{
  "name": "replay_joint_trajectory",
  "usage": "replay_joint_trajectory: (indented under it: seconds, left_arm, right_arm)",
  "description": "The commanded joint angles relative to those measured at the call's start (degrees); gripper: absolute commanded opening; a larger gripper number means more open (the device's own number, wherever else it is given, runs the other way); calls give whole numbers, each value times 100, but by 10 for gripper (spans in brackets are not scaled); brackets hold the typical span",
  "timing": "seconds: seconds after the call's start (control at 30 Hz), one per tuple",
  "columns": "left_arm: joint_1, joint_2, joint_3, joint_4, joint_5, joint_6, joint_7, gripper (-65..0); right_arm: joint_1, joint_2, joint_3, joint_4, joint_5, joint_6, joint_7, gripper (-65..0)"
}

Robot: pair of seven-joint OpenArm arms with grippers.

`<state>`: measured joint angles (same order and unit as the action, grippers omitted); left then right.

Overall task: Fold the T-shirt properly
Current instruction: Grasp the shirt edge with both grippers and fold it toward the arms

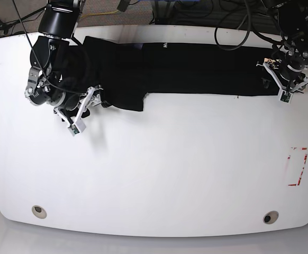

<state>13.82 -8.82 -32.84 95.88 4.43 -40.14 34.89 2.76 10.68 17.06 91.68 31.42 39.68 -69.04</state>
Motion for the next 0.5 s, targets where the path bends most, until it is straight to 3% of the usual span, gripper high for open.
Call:
replay_joint_trajectory:
  seconds: [0.0, 0.07, 0.13, 0.37, 0.47]
  left_arm:
    - [2, -90, -35, 87, -51, 14, -83, -253]
    - [2, -81, -26, 87, -51, 14, -83, -253]
    - [2, -72, -26, 87, -43, 14, -83, -253]
    - [2, -90, 0, -18, -43, 14, -83, -253]
    - [2, -90, 9, -124, -43, 14, -83, -253]
  right_arm:
    - [106, -17, -128, -135, 89, 32, 156, -141]
    - [106, -26, -251, -337, 89, 32, 306, -151]
    - [97, -26, -304, -425, 89, 32, 455, -203]
    - [132, -17, -277, -873, 133, 32, 763, -572]
    - [18, -8, -260, -381, 133, 32, 710, -644]
